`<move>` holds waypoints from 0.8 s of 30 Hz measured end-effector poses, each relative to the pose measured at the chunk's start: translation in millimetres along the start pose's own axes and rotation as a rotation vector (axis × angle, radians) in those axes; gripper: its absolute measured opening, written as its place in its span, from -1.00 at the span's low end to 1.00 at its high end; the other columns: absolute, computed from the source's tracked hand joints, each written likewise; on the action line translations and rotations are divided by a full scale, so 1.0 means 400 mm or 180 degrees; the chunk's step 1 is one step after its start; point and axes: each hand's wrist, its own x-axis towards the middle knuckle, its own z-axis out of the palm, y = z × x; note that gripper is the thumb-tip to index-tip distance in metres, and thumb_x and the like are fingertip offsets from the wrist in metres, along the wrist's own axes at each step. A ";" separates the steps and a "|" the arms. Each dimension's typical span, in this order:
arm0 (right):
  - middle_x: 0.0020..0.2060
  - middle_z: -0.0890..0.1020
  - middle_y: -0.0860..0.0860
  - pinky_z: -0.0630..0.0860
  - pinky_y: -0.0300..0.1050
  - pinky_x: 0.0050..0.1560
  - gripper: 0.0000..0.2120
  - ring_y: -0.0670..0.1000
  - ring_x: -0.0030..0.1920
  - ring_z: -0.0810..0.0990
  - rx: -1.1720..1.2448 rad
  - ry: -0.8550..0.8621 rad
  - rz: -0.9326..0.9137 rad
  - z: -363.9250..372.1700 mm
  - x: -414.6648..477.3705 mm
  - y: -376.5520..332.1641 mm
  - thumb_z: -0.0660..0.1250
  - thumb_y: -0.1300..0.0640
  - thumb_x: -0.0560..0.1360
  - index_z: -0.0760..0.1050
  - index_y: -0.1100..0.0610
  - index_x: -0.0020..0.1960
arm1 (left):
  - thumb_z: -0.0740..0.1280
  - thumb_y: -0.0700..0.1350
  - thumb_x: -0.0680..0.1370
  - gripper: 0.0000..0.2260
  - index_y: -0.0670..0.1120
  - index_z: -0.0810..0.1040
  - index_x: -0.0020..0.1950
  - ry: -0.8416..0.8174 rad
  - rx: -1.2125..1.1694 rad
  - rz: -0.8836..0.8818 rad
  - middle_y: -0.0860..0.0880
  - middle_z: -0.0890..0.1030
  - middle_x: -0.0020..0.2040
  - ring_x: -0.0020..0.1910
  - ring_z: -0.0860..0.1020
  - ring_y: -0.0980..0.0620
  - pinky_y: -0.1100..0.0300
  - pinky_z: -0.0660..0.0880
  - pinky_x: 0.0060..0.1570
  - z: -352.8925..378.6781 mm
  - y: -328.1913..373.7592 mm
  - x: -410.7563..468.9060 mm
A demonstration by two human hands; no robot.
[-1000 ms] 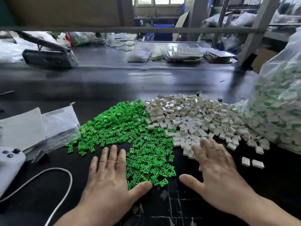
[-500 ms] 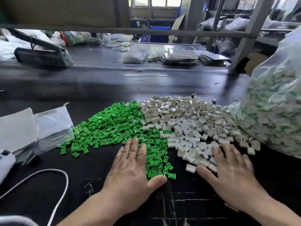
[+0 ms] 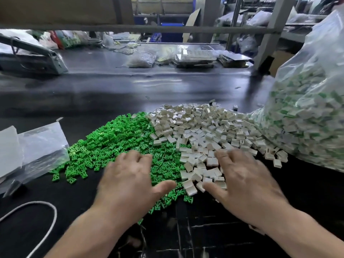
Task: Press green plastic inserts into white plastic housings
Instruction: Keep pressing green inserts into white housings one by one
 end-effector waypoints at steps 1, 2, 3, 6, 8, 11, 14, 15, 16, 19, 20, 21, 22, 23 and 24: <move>0.36 0.38 -0.06 0.41 -0.02 0.19 -0.13 0.03 0.38 0.37 -0.0232 -0.0110 0.0073 -0.010 -0.012 0.011 -0.10 -0.55 0.42 -0.08 -0.10 0.59 | -0.24 0.61 0.17 -0.01 0.12 0.20 0.46 -0.0121 0.0142 -0.0126 0.07 0.36 0.39 0.36 0.34 0.04 0.04 0.33 0.32 -0.013 -0.019 -0.007; 0.25 0.49 -0.11 0.42 -0.03 0.02 -0.13 0.02 0.28 0.49 -0.0349 -0.0236 0.0110 -0.017 -0.023 0.018 -0.10 -0.58 0.40 -0.01 -0.11 0.56 | -0.23 0.64 0.13 0.00 0.14 0.24 0.41 -0.0272 0.0253 -0.0218 0.10 0.42 0.33 0.27 0.42 0.07 0.06 0.42 0.20 -0.021 -0.036 -0.016; 0.15 0.56 -0.14 0.40 -0.03 -0.08 -0.16 0.02 0.19 0.56 -0.0390 -0.0355 0.0109 -0.020 -0.032 0.021 -0.09 -0.59 0.40 0.07 -0.12 0.52 | -0.19 0.67 0.11 0.00 0.16 0.26 0.38 -0.0423 0.0350 -0.0255 0.14 0.46 0.28 0.21 0.47 0.09 0.08 0.46 0.10 -0.026 -0.048 -0.027; 0.03 0.63 -0.11 0.47 -0.05 -0.09 -0.35 0.01 0.09 0.62 -0.0209 -0.0500 -0.0076 -0.009 -0.041 0.012 0.01 -0.51 0.48 0.24 -0.10 0.37 | -0.01 0.67 0.18 -0.10 0.15 0.24 0.35 -0.0739 0.0471 -0.0154 0.19 0.54 0.17 0.11 0.54 0.11 0.14 0.51 -0.06 -0.023 -0.054 -0.056; -0.02 0.63 -0.10 0.53 -0.05 -0.04 -0.55 0.03 0.05 0.63 0.0010 -0.0361 -0.0184 0.007 -0.035 -0.001 0.08 -0.37 0.57 0.30 -0.06 0.25 | 0.11 0.58 0.31 -0.22 0.12 0.20 0.36 -0.0785 0.0330 -0.0056 0.16 0.56 0.12 0.07 0.55 0.11 0.14 0.53 -0.06 -0.009 -0.043 -0.060; -0.05 0.63 -0.08 0.54 -0.01 -0.01 -0.74 0.05 0.01 0.63 0.0290 -0.0105 -0.0251 0.024 -0.016 -0.014 0.14 -0.20 0.62 0.36 -0.02 0.13 | 0.20 0.37 0.49 -0.53 0.12 0.28 0.25 -0.0682 -0.0002 0.0067 0.13 0.56 0.08 0.03 0.55 0.08 0.11 0.53 -0.01 0.009 -0.027 -0.055; -0.07 0.62 -0.10 0.53 -0.04 -0.03 -0.82 0.04 -0.03 0.61 0.0665 0.0018 -0.0284 0.025 0.002 -0.019 0.18 -0.09 0.61 0.44 0.00 0.07 | 0.17 0.16 0.60 -0.81 0.10 0.35 0.13 -0.0346 0.0005 0.0313 0.12 0.55 0.00 -0.03 0.54 0.07 0.08 0.52 -0.03 0.020 -0.014 -0.043; -0.09 0.61 -0.11 0.53 -0.05 -0.04 -0.84 0.02 -0.05 0.60 0.0814 0.0034 -0.0287 0.023 0.007 -0.021 0.20 -0.07 0.61 0.46 0.00 0.05 | 0.14 0.09 0.61 -0.86 0.09 0.38 0.11 -0.0251 0.0023 0.0365 0.11 0.55 -0.03 -0.06 0.55 0.05 0.07 0.52 -0.04 0.022 -0.011 -0.036; -0.12 0.60 -0.12 0.52 -0.07 -0.05 -0.85 0.00 -0.07 0.59 0.0951 0.0020 -0.0283 0.020 0.012 -0.023 0.22 -0.04 0.61 0.49 0.00 0.04 | 0.13 0.04 0.62 -0.88 0.08 0.41 0.09 -0.0196 0.0021 0.0391 0.10 0.55 -0.05 -0.07 0.55 0.04 0.05 0.52 -0.05 0.024 -0.007 -0.029; -0.22 0.59 -0.10 0.54 -0.14 -0.16 -0.91 -0.07 -0.18 0.58 0.1363 -0.0113 -0.0250 0.008 0.031 -0.028 0.27 0.03 0.60 0.53 0.00 0.02 | 0.10 -0.01 0.63 -0.87 0.08 0.44 0.04 -0.0126 0.0021 0.0442 0.10 0.55 -0.11 -0.12 0.54 0.05 0.06 0.53 -0.08 0.021 0.001 -0.009; -0.25 0.60 -0.08 0.58 -0.12 -0.19 -0.94 -0.07 -0.23 0.60 0.1611 -0.0174 -0.0216 0.001 0.038 -0.031 0.29 0.06 0.60 0.54 -0.01 0.00 | 0.11 0.00 0.64 -0.87 0.09 0.45 0.02 -0.0030 -0.0040 0.0476 0.11 0.55 -0.14 -0.14 0.54 0.07 0.07 0.54 -0.10 0.015 0.004 -0.003; -0.29 0.62 -0.06 0.63 -0.08 -0.20 -0.95 -0.05 -0.28 0.63 0.2004 -0.0264 -0.0154 -0.006 0.046 -0.035 0.31 0.08 0.58 0.54 -0.03 -0.01 | 0.11 0.01 0.64 -0.87 0.09 0.45 -0.01 0.0116 -0.0189 0.0507 0.12 0.55 -0.17 -0.17 0.53 0.09 0.08 0.53 -0.13 0.007 0.008 0.003; -0.32 0.64 -0.03 0.66 -0.03 -0.24 -0.95 -0.03 -0.31 0.65 0.2519 -0.0369 -0.0066 -0.014 0.054 -0.040 0.33 0.11 0.57 0.54 -0.02 -0.01 | 0.13 0.04 0.64 -0.86 0.09 0.45 -0.03 0.0283 -0.0408 0.0533 0.13 0.54 -0.20 -0.20 0.53 0.10 0.08 0.53 -0.16 0.000 0.014 0.010; -0.35 0.65 -0.01 0.67 -0.03 -0.28 -0.93 0.00 -0.35 0.66 0.3024 -0.0478 0.0013 -0.019 0.063 -0.045 0.36 0.15 0.56 0.55 -0.01 0.00 | 0.14 0.06 0.63 -0.86 0.09 0.45 -0.05 0.0455 -0.0644 0.0556 0.13 0.54 -0.24 -0.24 0.53 0.11 0.07 0.52 -0.20 -0.007 0.021 0.018; -0.37 0.66 0.01 0.65 -0.06 -0.32 -0.91 0.00 -0.38 0.65 0.3453 -0.0548 0.0051 -0.022 0.071 -0.051 0.37 0.20 0.56 0.55 0.02 0.01 | 0.15 0.07 0.62 -0.85 0.09 0.46 -0.05 0.0591 -0.0854 0.0573 0.12 0.54 -0.29 -0.29 0.52 0.11 0.08 0.51 -0.25 -0.012 0.029 0.025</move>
